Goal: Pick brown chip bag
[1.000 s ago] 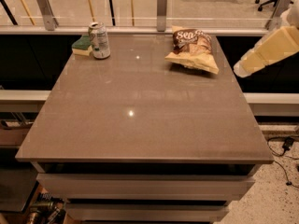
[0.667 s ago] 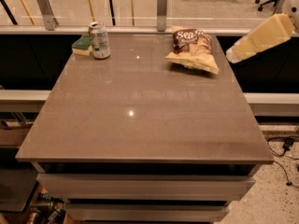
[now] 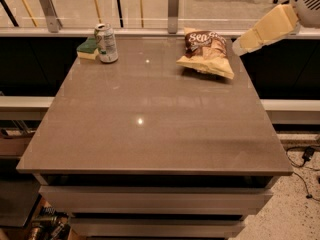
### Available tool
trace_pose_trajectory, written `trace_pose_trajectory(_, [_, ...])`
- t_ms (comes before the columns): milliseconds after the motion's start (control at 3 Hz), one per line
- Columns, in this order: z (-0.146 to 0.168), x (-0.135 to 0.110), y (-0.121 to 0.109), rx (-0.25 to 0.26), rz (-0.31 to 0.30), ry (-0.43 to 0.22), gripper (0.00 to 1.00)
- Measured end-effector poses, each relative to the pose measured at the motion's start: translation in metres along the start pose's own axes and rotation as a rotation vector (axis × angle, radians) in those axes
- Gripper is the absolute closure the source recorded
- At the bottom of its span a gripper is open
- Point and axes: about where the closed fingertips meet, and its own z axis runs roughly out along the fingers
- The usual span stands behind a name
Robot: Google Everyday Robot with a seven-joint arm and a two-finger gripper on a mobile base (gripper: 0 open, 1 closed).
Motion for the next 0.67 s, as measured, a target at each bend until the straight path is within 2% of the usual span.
trace_pose_trajectory(333, [-0.006,-0.002,-0.009,0.017,0.075,0.003,0.0])
trace_pose_trajectory(667, [0.001,-0.011,-0.02,0.072,0.184,0.02,0.0])
